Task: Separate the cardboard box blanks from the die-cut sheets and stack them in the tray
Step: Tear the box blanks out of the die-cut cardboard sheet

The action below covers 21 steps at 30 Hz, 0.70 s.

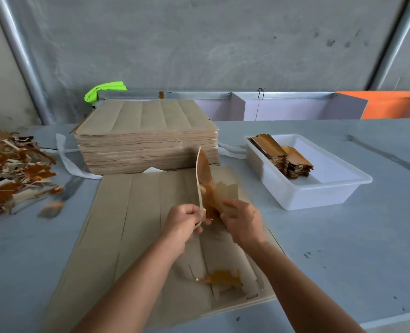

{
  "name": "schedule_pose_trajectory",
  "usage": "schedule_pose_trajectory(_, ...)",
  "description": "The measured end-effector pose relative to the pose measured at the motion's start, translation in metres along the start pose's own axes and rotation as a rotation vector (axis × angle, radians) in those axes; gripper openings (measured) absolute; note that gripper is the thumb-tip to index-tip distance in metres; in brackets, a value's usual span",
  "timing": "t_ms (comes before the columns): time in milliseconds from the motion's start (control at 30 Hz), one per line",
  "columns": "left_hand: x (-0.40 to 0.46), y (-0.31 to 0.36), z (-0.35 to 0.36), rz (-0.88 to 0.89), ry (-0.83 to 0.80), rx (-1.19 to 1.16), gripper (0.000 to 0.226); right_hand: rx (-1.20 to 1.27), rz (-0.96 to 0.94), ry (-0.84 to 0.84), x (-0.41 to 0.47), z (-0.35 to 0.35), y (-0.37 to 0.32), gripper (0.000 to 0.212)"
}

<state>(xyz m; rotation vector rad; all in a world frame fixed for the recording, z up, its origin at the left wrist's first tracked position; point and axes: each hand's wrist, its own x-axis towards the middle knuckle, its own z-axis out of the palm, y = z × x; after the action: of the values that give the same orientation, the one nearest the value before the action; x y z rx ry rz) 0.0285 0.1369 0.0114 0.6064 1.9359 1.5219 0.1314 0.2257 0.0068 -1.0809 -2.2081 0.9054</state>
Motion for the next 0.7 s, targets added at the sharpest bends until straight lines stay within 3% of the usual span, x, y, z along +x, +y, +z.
schedule_pose_trajectory(100, -0.007, -0.001, -0.003, 0.086, -0.11, -0.13, 0.021, 0.099, -0.004, 0.022, 0.003, -0.008, -0.002, 0.028)
schedule_pose_trajectory(300, -0.021, 0.006, -0.009, 0.265, -0.357, -0.218, 0.019, 0.282, -0.094, -0.133, -0.002, -0.031, -0.025, 0.027)
schedule_pose_trajectory(433, -0.023, 0.01, -0.013, 0.292, -0.365, -0.216, 0.019, 0.342, -0.076, -0.186, -0.001, -0.04, -0.032, 0.018)
schedule_pose_trajectory(600, -0.025, 0.011, -0.011, 0.241, -0.154, -0.223, 0.028, 0.236, 0.131, 0.028, 0.012, -0.043, -0.025, 0.019)
schedule_pose_trajectory(700, -0.025, 0.01, -0.008, 0.215, -0.147, -0.124, 0.027, 0.149, 0.138, 0.064, 0.021, -0.04, -0.027, 0.017)
